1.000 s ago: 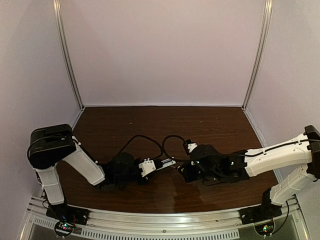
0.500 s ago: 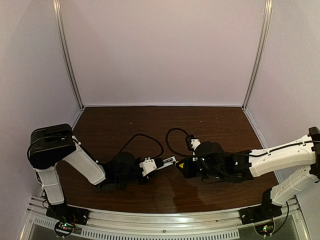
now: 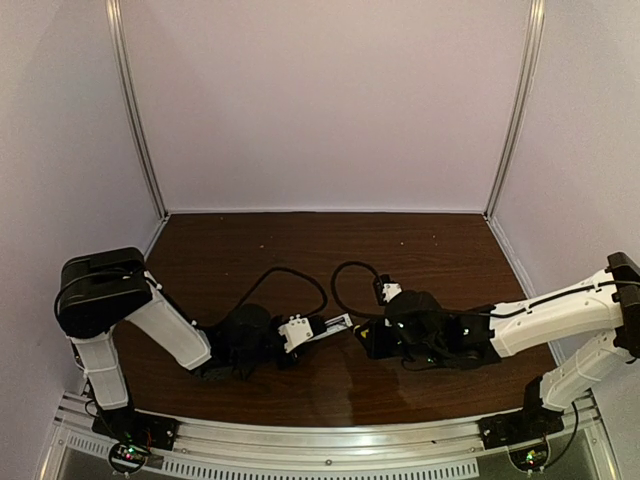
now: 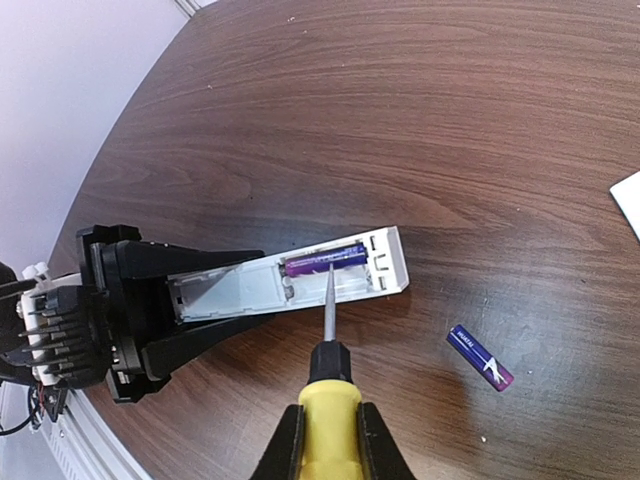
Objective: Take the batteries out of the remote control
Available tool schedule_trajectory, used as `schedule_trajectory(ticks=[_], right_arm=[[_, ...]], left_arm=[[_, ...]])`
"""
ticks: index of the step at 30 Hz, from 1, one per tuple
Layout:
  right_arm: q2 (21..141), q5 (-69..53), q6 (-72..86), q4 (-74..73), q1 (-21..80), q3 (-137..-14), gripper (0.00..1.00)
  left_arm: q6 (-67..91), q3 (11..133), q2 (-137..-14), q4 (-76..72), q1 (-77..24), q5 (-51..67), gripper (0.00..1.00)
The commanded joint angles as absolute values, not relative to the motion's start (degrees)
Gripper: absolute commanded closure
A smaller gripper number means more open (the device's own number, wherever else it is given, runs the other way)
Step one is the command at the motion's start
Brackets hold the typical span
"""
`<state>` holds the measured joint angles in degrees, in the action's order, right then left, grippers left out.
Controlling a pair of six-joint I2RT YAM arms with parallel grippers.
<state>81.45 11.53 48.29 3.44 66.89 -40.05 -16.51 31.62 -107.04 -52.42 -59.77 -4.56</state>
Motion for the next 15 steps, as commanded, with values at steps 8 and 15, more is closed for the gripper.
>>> schedule_trajectory(ticks=[8,15], right_arm=[[81.73,15.25,50.21,5.91,67.13,-37.54,1.0],[82.37,15.51,50.44,6.73,66.83,-37.12,1.0]], left_arm=[[-14.94,32.78,-105.73,-54.34,-59.6,-3.75,1.0],[-14.85,32.7,-105.73,-54.58,-59.65,-3.3,1.0]])
